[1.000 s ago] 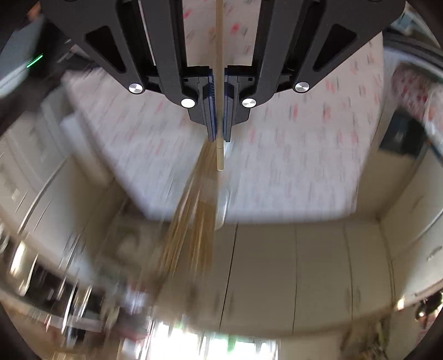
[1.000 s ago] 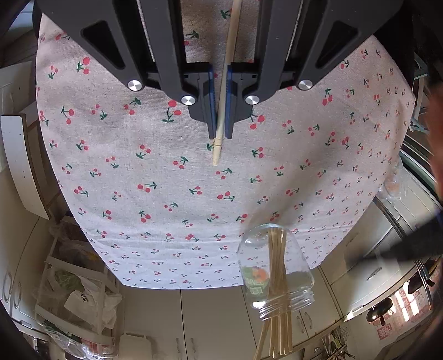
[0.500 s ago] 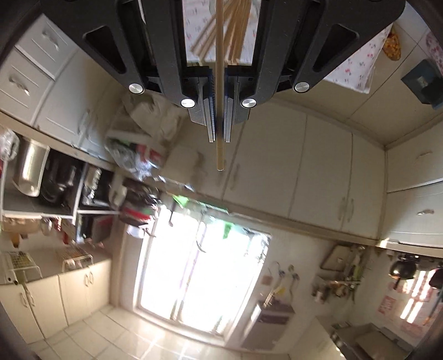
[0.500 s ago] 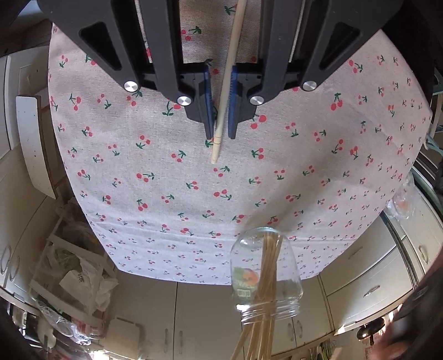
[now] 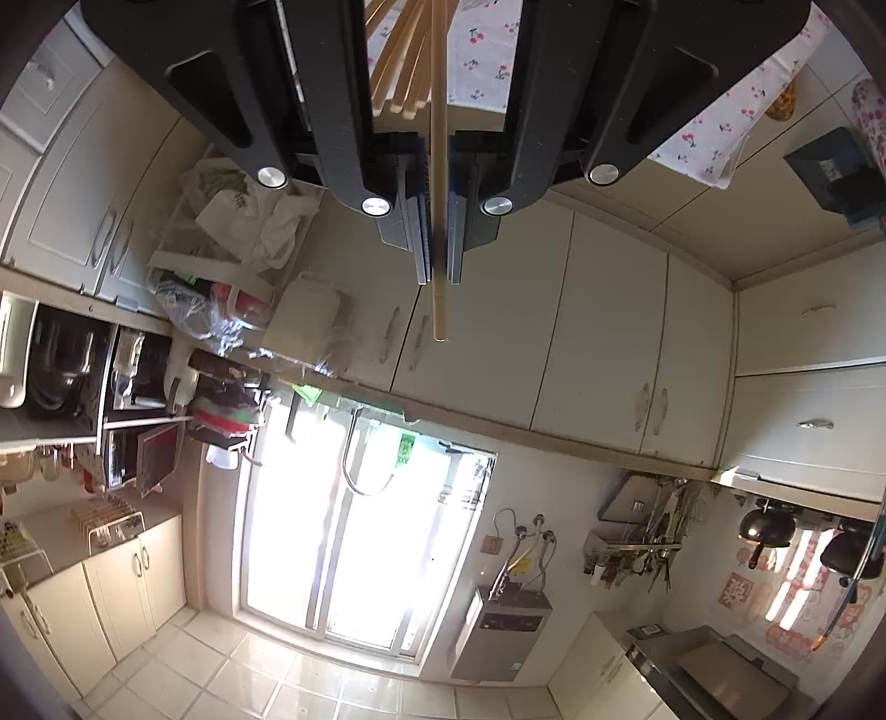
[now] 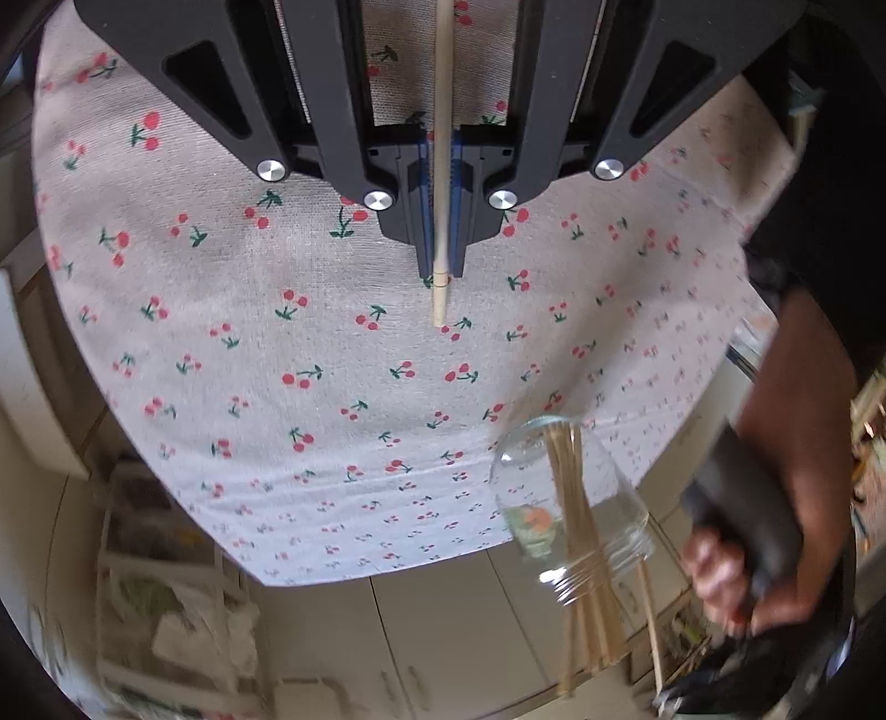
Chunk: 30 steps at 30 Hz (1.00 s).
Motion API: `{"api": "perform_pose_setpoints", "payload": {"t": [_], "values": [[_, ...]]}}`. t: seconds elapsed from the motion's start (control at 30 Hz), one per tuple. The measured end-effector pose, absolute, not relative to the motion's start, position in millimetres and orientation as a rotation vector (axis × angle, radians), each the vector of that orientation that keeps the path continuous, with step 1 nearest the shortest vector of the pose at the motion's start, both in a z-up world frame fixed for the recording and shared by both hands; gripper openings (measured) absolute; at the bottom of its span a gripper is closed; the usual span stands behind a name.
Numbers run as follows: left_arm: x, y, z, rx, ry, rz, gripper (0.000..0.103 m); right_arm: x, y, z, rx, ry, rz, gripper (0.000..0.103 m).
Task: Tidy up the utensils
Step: 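Lift the left gripper's chopstick into the jar and open the gripper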
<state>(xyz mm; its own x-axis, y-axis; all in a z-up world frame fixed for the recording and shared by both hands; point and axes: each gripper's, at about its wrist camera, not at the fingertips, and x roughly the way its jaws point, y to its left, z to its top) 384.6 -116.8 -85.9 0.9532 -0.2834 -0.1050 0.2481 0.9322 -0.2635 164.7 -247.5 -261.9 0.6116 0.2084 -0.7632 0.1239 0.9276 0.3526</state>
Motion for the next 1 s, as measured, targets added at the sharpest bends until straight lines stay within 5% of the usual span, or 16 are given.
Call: {"api": "perform_pose_setpoints", "payload": {"t": [0.77, 1.0], "values": [[349.8, -108.3, -135.7, -0.074, 0.301, -0.364, 0.007, 172.3, -289.9, -200.6, 0.723, 0.606, 0.098, 0.006], [335.9, -74.6, -122.5, -0.139, 0.302, -0.341, 0.037, 206.3, -284.6, -128.0, 0.682, 0.303, 0.08, 0.006]]}}
